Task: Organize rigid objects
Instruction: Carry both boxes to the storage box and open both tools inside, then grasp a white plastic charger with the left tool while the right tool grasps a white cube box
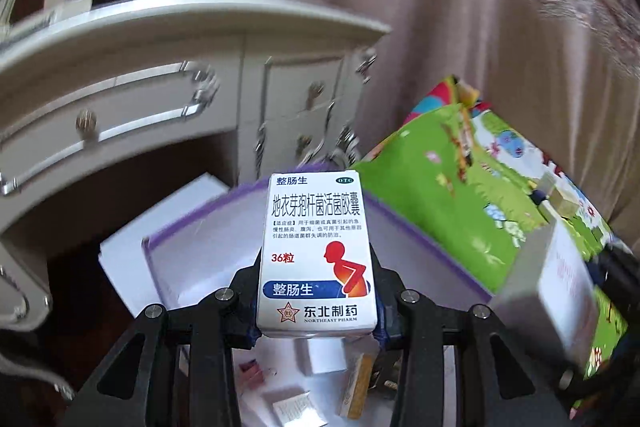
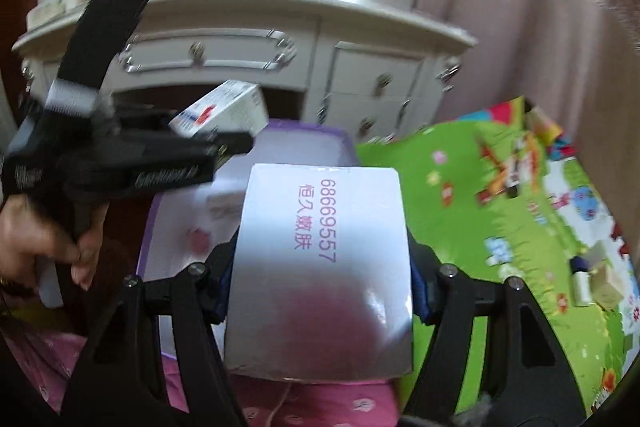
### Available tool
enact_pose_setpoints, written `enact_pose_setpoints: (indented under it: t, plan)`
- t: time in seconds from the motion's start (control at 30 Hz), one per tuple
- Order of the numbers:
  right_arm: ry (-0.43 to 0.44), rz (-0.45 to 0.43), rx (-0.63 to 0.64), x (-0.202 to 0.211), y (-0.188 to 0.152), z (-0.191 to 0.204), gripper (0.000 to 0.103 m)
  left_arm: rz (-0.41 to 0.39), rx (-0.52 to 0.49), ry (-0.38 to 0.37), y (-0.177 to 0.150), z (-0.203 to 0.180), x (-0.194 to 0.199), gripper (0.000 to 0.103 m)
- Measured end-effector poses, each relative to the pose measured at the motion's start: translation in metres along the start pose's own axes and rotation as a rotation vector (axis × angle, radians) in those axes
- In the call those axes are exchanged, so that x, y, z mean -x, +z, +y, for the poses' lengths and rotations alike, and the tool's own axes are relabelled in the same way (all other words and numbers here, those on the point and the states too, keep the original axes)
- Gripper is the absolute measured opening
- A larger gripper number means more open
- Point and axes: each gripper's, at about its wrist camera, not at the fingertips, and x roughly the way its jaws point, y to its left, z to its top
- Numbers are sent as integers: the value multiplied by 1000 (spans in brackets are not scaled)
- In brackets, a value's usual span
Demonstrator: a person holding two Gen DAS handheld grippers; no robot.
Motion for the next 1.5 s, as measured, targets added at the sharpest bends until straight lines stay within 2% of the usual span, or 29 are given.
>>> enact_pose_setpoints:
  t: [0.17, 0.27, 0.3, 0.33, 0.37, 0.47, 0.5, 0.53, 0.63, 0.7, 0.73, 0.8, 0.83, 0.87, 0.97, 1.0, 1.13, 1.2, 1.27, 1.37, 1.5]
  plan:
    - [88, 79, 17, -26, -9, 10, 69, 61, 31, 37, -6, 16, -14, 42]
    - [151, 109, 20, -43, -16, 14, 70, 111, 22, 89, -4, 16, -26, 45]
    - [177, 113, 15, -46, -17, 14, 71, 143, 10, 129, -3, 14, -33, 50]
    - [212, 128, 1, -51, -20, 12, 76, 164, 3, 167, -3, 11, -38, 70]
    - [223, 137, -17, -52, -23, 8, 82, 175, -2, 209, -2, 7, -42, 86]
    - [196, 103, -108, -38, -33, -21, 84, 144, -14, 260, 3, -13, -40, 87]
    - [171, 87, -166, -30, -38, -40, 85, 133, -30, 252, 5, -25, -39, 87]
    - [142, 65, -232, -19, -45, -64, 86, 126, -47, 223, 8, -38, -40, 87]
    - [-4, 23, -415, 13, -76, -135, 93, 139, -145, 37, 12, -101, -54, 90]
    - [-144, 51, -526, 31, -111, -183, 94, 165, -267, -150, 9, -159, -76, 91]
    - [-192, 69, -562, 37, -126, -200, 94, 191, -341, -266, 7, -194, -90, 91]
    - [-289, 117, -648, 52, -162, -240, 94, 242, -472, -427, 2, -256, -118, 91]
    - [-333, 135, -699, 62, -184, -262, 94, 275, -546, -479, -1, -290, -136, 91]
    - [-351, 145, -726, 67, -193, -279, 94, 312, -629, -506, -5, -325, -156, 91]
    - [-439, 187, -835, 90, -236, -327, 94, 401, -746, -563, -14, -393, -199, 92]
    - [-455, 188, -857, 97, -243, -336, 94, 375, -778, -576, -12, -412, -207, 92]
    - [-496, 187, -932, 117, -272, -369, 94, 406, -855, -681, -6, -470, -234, 92]
    - [-488, 200, -942, 112, -279, -378, 94, 398, -896, -709, -5, -490, -243, 92]
    - [-477, 221, -933, 113, -286, -383, 95, 355, -954, -723, -8, -505, -251, 92]
    - [-491, 246, -865, 107, -288, -392, 95, 347, -1003, -735, -13, -518, -249, 92]
    - [-546, 278, -856, 110, -302, -437, 95, 337, -1071, -754, -14, -526, -246, 92]
